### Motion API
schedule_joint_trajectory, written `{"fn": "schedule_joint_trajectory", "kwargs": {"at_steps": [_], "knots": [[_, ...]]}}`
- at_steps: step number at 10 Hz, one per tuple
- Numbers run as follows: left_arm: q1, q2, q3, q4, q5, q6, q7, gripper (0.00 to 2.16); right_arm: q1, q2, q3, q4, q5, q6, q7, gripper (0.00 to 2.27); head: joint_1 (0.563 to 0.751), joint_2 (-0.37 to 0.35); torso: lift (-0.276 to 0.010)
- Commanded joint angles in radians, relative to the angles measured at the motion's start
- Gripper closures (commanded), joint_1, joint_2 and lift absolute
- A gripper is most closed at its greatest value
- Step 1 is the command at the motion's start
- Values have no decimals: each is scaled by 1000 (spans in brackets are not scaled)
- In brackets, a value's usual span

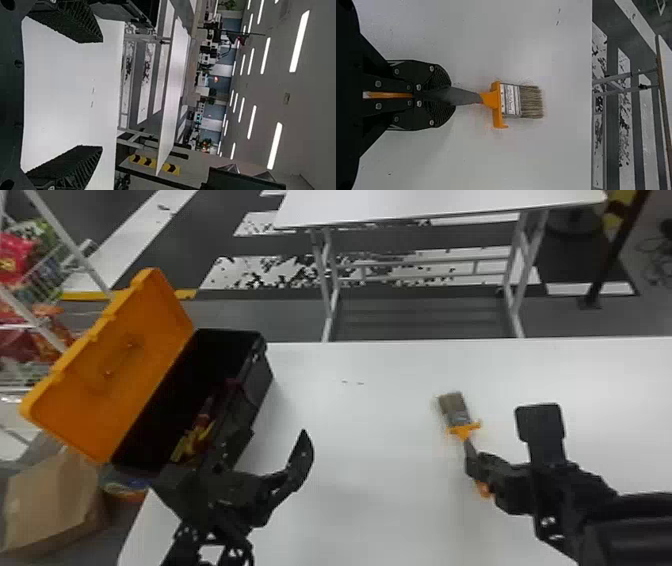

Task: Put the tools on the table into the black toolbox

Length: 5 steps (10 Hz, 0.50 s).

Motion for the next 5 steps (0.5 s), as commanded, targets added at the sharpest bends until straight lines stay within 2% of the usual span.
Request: {"fn": "schedule_joint_trajectory", "kwargs": {"at_steps": [1, 4, 5], "knots": [[-7, 0, -1, -4, 1, 0, 0, 26, 22, 1, -1, -28, 8, -43, 17, 2246, 695, 208, -75], [-22, 0, -16, -24, 4, 12, -8, 26, 92, 1, -9, -111, 19, -148, 103, 2246, 695, 214, -75], [-36, -2, -18, -31, 27, 49, -18, 26, 120, 1, -12, -143, 19, -163, 127, 2246, 695, 216, -75]]}}
